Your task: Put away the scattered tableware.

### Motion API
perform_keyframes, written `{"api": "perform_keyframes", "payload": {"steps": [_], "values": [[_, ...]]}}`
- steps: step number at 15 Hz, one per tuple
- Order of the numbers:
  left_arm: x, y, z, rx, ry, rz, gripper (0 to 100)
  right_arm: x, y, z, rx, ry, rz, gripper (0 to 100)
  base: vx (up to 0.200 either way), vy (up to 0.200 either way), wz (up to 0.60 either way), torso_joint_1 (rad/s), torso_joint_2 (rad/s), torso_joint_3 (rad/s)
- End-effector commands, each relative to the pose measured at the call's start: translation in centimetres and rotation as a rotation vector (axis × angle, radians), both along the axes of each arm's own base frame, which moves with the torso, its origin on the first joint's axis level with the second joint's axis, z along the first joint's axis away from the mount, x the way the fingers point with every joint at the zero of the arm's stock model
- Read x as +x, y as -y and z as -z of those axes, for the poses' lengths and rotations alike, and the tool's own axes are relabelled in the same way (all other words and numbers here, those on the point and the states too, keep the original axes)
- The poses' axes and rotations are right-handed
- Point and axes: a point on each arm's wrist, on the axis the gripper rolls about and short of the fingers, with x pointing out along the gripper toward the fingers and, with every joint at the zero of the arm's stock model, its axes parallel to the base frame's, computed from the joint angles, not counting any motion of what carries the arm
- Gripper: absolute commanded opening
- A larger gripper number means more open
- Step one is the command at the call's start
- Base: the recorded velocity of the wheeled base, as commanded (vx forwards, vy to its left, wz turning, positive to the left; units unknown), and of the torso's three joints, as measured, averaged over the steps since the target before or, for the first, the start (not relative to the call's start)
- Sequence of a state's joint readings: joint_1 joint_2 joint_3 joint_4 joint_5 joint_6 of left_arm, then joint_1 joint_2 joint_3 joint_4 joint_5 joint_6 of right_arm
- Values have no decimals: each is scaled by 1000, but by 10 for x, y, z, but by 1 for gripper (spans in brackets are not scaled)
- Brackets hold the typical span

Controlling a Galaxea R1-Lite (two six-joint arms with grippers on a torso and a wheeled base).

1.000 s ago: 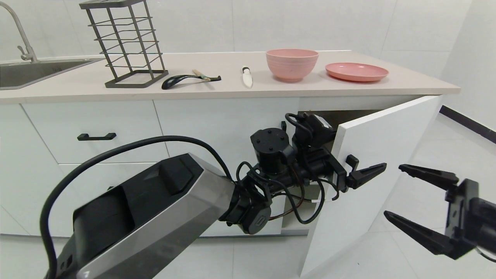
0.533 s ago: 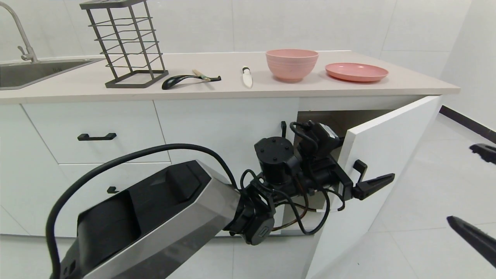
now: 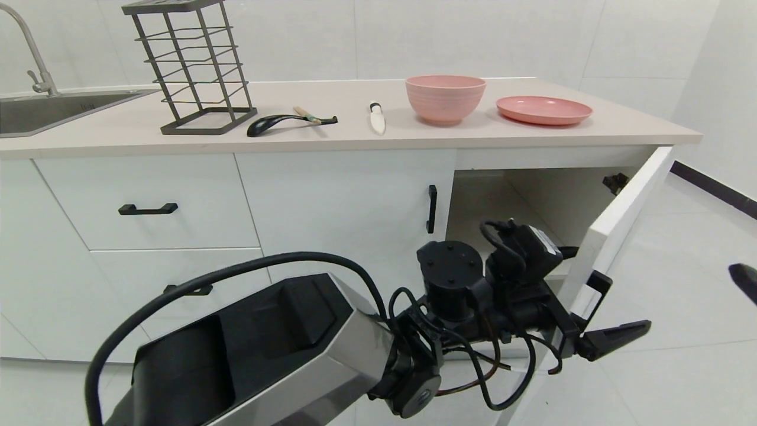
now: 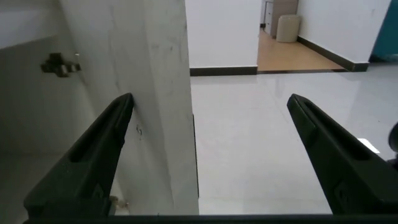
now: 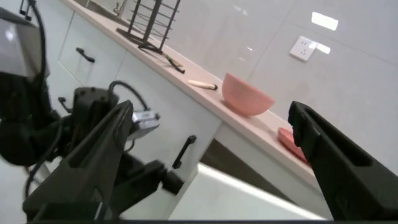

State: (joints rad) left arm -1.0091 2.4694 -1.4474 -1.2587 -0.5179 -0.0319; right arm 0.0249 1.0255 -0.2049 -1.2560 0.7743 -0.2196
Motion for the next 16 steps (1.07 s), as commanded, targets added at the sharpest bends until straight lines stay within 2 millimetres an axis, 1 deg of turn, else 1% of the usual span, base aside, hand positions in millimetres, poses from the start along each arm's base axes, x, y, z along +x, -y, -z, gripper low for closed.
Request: {"api": "perform_keyframes", "payload": {"steps": [1, 4, 7, 8, 9, 10, 11, 12, 13, 14, 15, 16], "values": [[-16, 14, 11, 16, -10, 44, 100, 6, 0, -8, 0, 20, 3, 100, 0, 0, 0, 0, 0, 0], [-39, 40, 10, 13, -10, 109, 100, 7, 0, -29, 1, 101, 3, 100, 0, 0, 0, 0, 0, 0], [-76, 78, 14, 19, -20, 205, 100, 5, 0, -48, 4, 181, 2, 100, 0, 0, 0, 0, 0, 0], [-83, 84, 14, 19, -20, 222, 100, 4, 0, -50, 4, 190, 0, 100, 0, 0, 0, 0, 0, 0], [-83, 84, 14, 19, -20, 222, 100, 4, 0, -50, 4, 190, 0, 100, 0, 0, 0, 0, 0, 0], [-104, 94, 14, 27, -24, 264, 100, -3, 0, -55, 4, 224, -1, 100, 0, 0, 0, 0, 0, 0], [-96, 91, 16, 23, -27, 248, 100, -5, 0, -55, 4, 228, -1, 100, 0, 0, 0, 0, 0, 0], [-77, 81, 10, -7, -13, 208, 100, -8, 0, -53, 4, 227, -1, 100, 0, 0, 0, 0, 0, 0], [-66, 73, 2, -30, -2, 183, 100, -9, 0, -52, 4, 224, -1, 100, 0, 0, 0, 0, 0, 0], [-39, 42, -23, -67, 16, 102, 100, -9, 0, -46, 2, 204, -2, 100, 0, 0, 0, 0, 0, 0], [-29, 13, -44, -85, 26, 49, 100, -10, 0, -39, 1, 184, -4, 100, 0, 0, 0, 0, 0, 0], [-24, -14, -61, -93, 33, 14, 100, -11, 0, -33, 0, 165, -8, 100, 0, 0, 0, 0, 0, 0]]}}
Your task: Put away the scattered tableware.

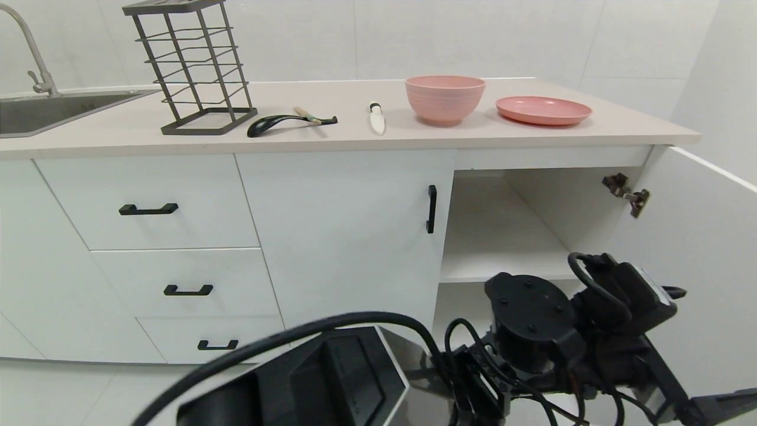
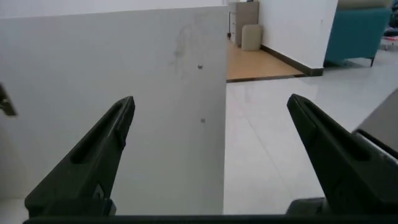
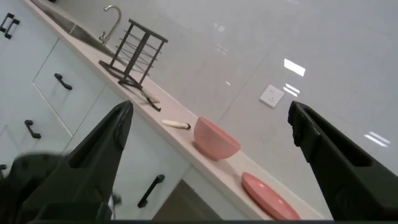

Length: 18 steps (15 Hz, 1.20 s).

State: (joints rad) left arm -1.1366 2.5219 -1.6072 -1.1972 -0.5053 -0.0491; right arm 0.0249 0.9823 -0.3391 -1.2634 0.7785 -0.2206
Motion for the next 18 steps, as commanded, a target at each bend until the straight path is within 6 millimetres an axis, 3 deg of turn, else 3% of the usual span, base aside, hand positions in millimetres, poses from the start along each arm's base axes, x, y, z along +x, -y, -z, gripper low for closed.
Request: {"api": "perform_keyframes", "payload": {"steps": [1, 2, 3, 5, 7, 9, 11, 13, 14, 15, 16, 18], "values": [[21, -108, -75, -53, 27, -161, 100, -9, 0, 15, -2, -31, -9, 100, 0, 0, 0, 0, 0, 0], [17, -138, -86, -50, 27, -197, 100, -10, -1, 19, -3, -42, -11, 100, 0, 0, 0, 0, 0, 0], [0, -204, -111, -63, 43, -270, 100, -14, 0, 27, -3, -60, -11, 100, 0, 0, 0, 0, 0, 0], [-37, -290, -140, -119, 91, -383, 100, -23, 0, 43, -4, -101, -11, 100, 0, 0, 0, 0, 0, 0], [-78, -358, -151, -167, 144, -511, 100, -31, 0, 63, -6, -160, -11, 100, 0, 0, 0, 0, 0, 0], [-111, -400, -148, -170, 167, -635, 100, -38, 0, 76, -7, -195, -11, 100, 0, 0, 0, 0, 0, 0], [-155, -433, -126, -136, 199, -774, 100, -52, 1, 80, -7, -176, -9, 100, 0, 0, 0, 0, 0, 0], [-183, -447, -112, -135, 216, -865, 100, -66, 1, 86, -5, -186, -5, 100, 0, 0, 0, 0, 0, 0], [-210, -454, -101, -141, 236, -928, 100, -82, 2, 93, -3, -191, 2, 100, 0, 0, 0, 0, 0, 0], [-210, -454, -101, -141, 236, -928, 100, -82, 2, 93, -3, -191, 2, 100, 0, 0, 0, 0, 0, 0], [-232, -459, -89, -150, 268, -939, 100, -100, 3, 106, -2, -191, 7, 100, 0, 0, 0, 0, 0, 0], [-244, -461, -79, -155, 262, -944, 100, -116, 3, 121, 0, -211, 11, 100, 0, 0, 0, 0, 0, 0]]}}
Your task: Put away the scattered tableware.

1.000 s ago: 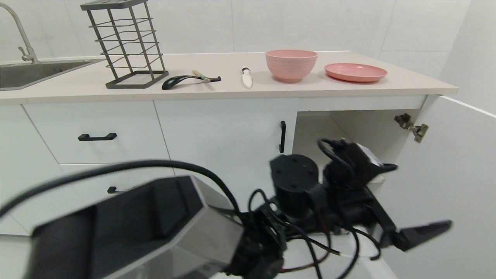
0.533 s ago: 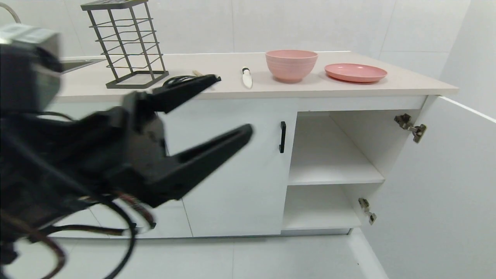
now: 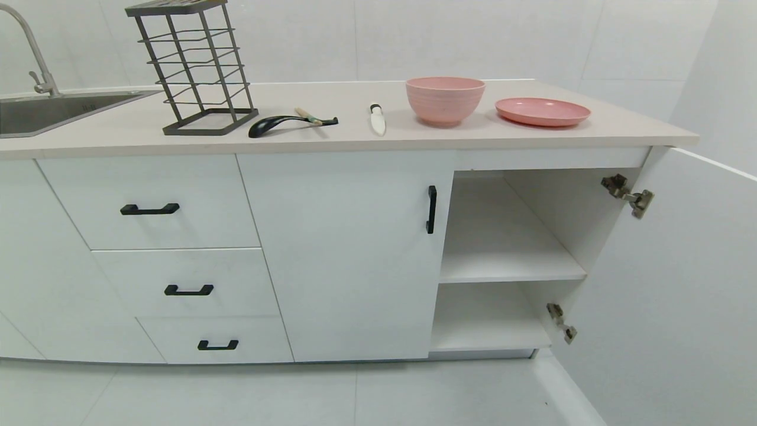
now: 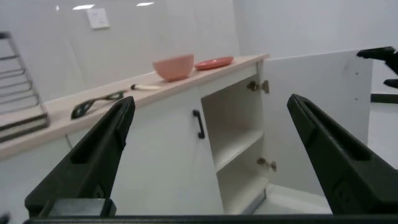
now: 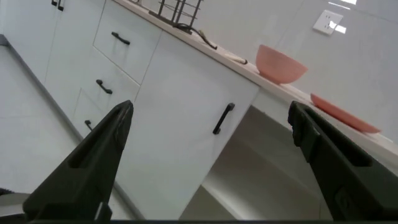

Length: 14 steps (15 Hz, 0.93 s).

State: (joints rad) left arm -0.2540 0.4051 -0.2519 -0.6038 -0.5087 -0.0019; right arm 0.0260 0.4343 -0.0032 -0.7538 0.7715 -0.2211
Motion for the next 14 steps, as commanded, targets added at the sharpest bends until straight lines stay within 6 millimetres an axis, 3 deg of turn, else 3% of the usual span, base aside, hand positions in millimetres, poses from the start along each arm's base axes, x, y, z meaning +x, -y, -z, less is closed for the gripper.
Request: {"api": "perform_keyframes", "payload": {"steps": [1, 4, 6, 9, 10, 14], "values": [[-41, -8, 29, -20, 70, -60, 100, -35, 1, 23, 10, 67, 26, 100, 0, 0, 0, 0, 0, 0], [-32, -7, 58, 2, -64, -99, 100, -42, 1, 41, 14, 35, 59, 100, 0, 0, 0, 0, 0, 0], [-17, -6, 94, 3, -203, -182, 100, -39, 4, 45, 73, -23, 217, 100, 0, 0, 0, 0, 0, 0], [-13, -6, 110, -9, -348, -243, 100, -33, 6, 66, 111, -272, 326, 100, 0, 0, 0, 0, 0, 0], [-12, -8, 120, 0, -451, -342, 100, -33, 7, 71, 145, -347, 363, 100, 0, 0, 0, 0, 0, 0], [-11, -8, 126, -26, -502, -535, 100, -31, 11, 72, 187, -341, 551, 100, 0, 0, 0, 0, 0, 0]]}}
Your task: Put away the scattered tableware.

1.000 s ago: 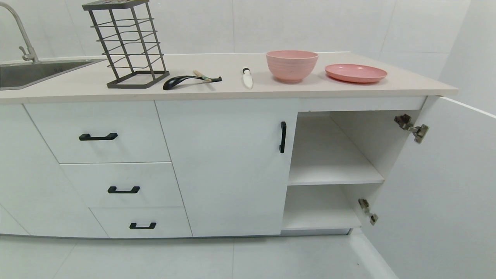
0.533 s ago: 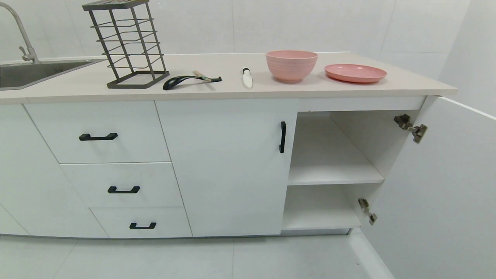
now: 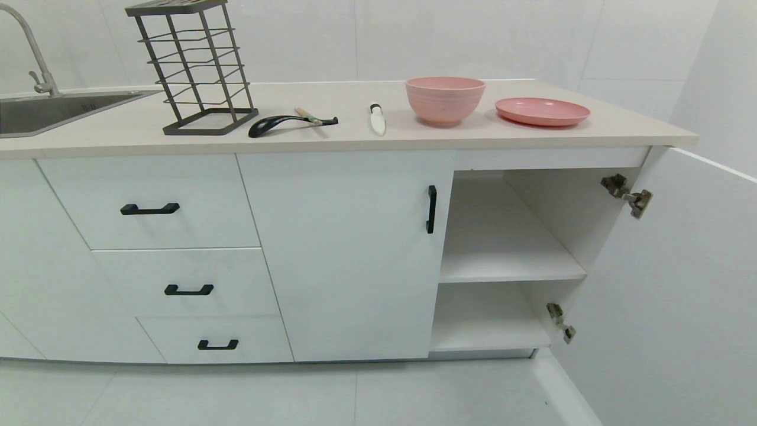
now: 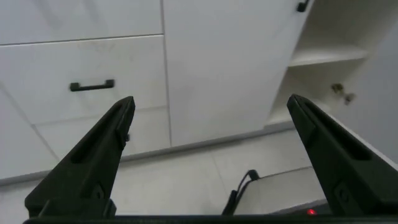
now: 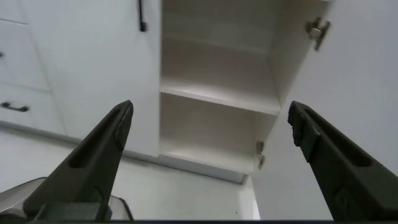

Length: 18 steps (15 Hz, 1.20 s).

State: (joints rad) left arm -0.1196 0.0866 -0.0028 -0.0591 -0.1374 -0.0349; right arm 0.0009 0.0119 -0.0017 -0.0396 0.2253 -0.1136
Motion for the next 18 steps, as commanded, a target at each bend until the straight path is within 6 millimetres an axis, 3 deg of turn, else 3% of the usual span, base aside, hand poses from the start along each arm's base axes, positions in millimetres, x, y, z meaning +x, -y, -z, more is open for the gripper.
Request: {"api": "perform_keyframes", "payload": {"steps": [1, 4, 11, 15, 18], "values": [[0, 0, 0, 2, -1, -78, 100, 0, 0, -1, 2, 2, 11, 100, 0, 0, 0, 0, 0, 0], [-7, 1, 2, -3, 88, -148, 100, 0, 2, 0, 8, -1, 68, 100, 0, 0, 0, 0, 0, 0], [-7, 0, 2, 59, 97, -232, 100, 1, 3, 5, 83, -62, 152, 100, 0, 0, 0, 0, 0, 0], [-7, 2, 3, 19, 81, -130, 100, 1, 3, 5, 84, -62, 152, 100, 0, 0, 0, 0, 0, 0], [-7, 2, -1, 102, 142, -144, 100, 1, 3, 5, 90, -63, 154, 100, 0, 0, 0, 0, 0, 0]]}}
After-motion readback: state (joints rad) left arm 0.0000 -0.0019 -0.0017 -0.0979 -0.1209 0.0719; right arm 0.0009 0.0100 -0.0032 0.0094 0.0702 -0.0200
